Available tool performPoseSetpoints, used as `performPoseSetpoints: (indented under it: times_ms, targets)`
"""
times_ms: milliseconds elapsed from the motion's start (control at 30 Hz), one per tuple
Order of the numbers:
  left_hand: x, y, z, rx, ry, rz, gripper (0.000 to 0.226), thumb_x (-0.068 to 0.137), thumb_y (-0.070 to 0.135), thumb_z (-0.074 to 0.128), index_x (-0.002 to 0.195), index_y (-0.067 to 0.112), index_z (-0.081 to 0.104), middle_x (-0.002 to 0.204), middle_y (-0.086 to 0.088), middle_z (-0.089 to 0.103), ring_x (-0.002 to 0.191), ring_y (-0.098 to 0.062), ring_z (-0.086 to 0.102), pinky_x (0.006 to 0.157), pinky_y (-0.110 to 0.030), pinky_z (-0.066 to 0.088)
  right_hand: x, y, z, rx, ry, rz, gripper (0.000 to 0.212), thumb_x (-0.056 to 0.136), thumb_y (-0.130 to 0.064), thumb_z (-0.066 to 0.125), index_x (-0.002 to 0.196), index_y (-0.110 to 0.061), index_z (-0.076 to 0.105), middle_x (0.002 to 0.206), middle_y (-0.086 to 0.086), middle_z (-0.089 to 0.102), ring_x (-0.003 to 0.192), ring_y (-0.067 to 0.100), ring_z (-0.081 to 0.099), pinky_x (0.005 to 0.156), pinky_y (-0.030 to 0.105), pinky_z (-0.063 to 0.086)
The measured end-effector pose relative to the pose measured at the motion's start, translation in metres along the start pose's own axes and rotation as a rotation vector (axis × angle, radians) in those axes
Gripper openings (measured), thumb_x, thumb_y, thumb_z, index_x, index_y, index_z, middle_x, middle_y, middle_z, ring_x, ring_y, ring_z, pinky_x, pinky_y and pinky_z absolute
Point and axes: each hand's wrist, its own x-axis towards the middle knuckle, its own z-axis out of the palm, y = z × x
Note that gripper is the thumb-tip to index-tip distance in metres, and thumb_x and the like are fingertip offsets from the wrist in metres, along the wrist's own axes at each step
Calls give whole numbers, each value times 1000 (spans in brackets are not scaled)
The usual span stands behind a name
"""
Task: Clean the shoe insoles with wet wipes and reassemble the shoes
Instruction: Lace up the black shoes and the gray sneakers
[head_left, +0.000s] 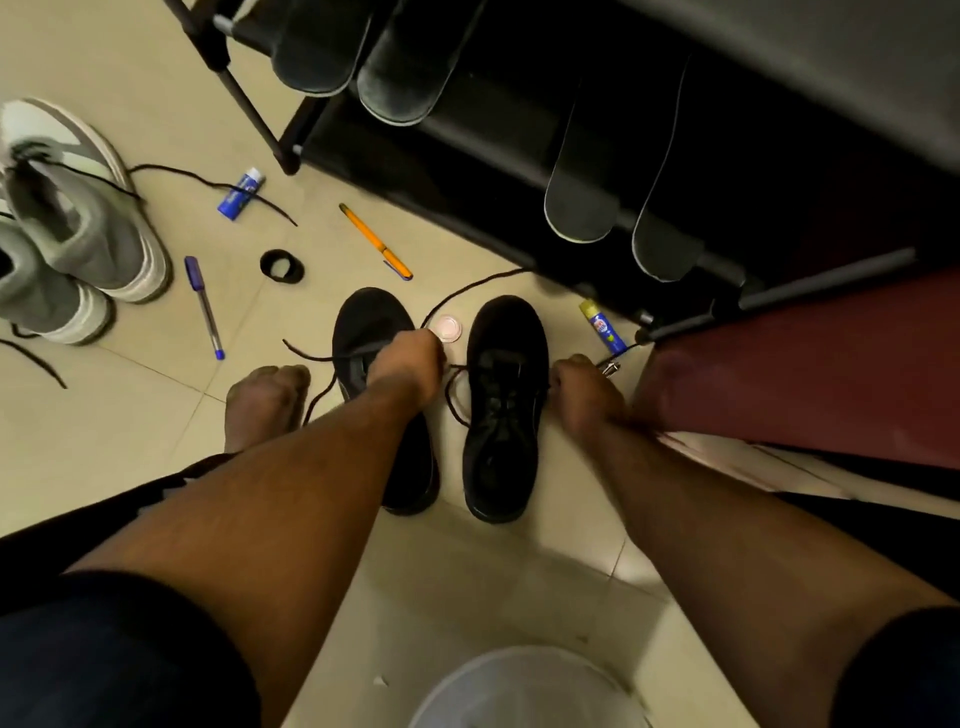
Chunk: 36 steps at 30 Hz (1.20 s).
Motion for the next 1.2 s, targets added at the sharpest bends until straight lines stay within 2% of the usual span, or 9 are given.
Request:
performPoseSetpoints:
  times_ms: [67, 167, 300, 500, 600, 767, 867, 1000, 1200]
  targets:
    - [-7, -5, -7, 209, 3, -58, 24, 98, 19, 56, 120, 11, 61, 116, -13, 64, 108, -31, 61, 96, -45, 50, 6, 23, 4, 7, -21, 153, 32, 87, -12, 47, 118, -12, 57, 122, 15, 57, 109, 35, 59, 85, 39, 51]
    - [-22, 5, -15, 519, 49, 42, 38, 96, 23, 58, 133, 17, 55, 131, -11, 57, 122, -31, 51, 100, -44, 43, 1, 25, -2, -90, -123, 83, 35, 82, -24, 45, 114, -17, 58, 121, 12, 57, 110, 36, 59, 83, 36, 48]
    - [-29, 34, 4, 107, -122, 146, 37, 92, 14, 60, 128, 16, 59, 121, -11, 63, 107, -29, 62, 92, -39, 52, -24, -16, -12, -29, -127, -171, 33, 93, -18, 51, 126, -21, 55, 128, 9, 53, 115, 34, 56, 95, 39, 46]
    - [-34, 28, 23, -214, -122, 136, 12, 93, 16, 65, 102, 13, 73, 100, -7, 70, 94, -23, 66, 91, -37, 52, -35, -15, 12, 258, -39, -75, 28, 87, -2, 51, 107, -14, 67, 109, 12, 68, 101, 29, 61, 84, 31, 47]
    - [-33, 18, 21, -151, -114, 107, 8, 92, 19, 66, 97, 16, 71, 101, -7, 69, 97, -24, 65, 95, -41, 52, -39, 6, 10, 58, -53, -42, 27, 89, -1, 47, 106, -12, 65, 114, 12, 64, 105, 27, 59, 88, 32, 45]
    - [-40, 10, 11, 60, -239, 201, 27, 92, 23, 66, 118, 14, 66, 114, -7, 66, 103, -22, 61, 99, -39, 49, -50, 26, -4, -344, -167, 5, 34, 94, -9, 45, 126, -16, 53, 132, 11, 47, 122, 32, 48, 97, 40, 43]
    - [-48, 16, 20, -128, -258, 224, 41, 90, 18, 69, 130, 15, 60, 120, -6, 63, 103, -22, 60, 99, -40, 49, -45, 7, 4, -40, -196, -78, 41, 85, -11, 60, 123, -24, 52, 125, 6, 54, 116, 30, 53, 98, 50, 43]
    - [-50, 16, 34, -214, -176, 193, 17, 87, 16, 72, 103, 11, 69, 104, -7, 68, 100, -23, 64, 94, -36, 50, -45, 0, 12, 303, -149, -7, 36, 87, -10, 63, 121, -19, 59, 116, 9, 66, 109, 29, 60, 93, 37, 47]
    - [-46, 4, 29, -154, -160, 122, 8, 86, 20, 75, 84, 14, 71, 84, 1, 67, 87, -20, 64, 88, -35, 52, -44, 19, 10, -270, -138, -86, 30, 92, -11, 48, 116, -22, 62, 123, 5, 56, 122, 26, 48, 101, 44, 40]
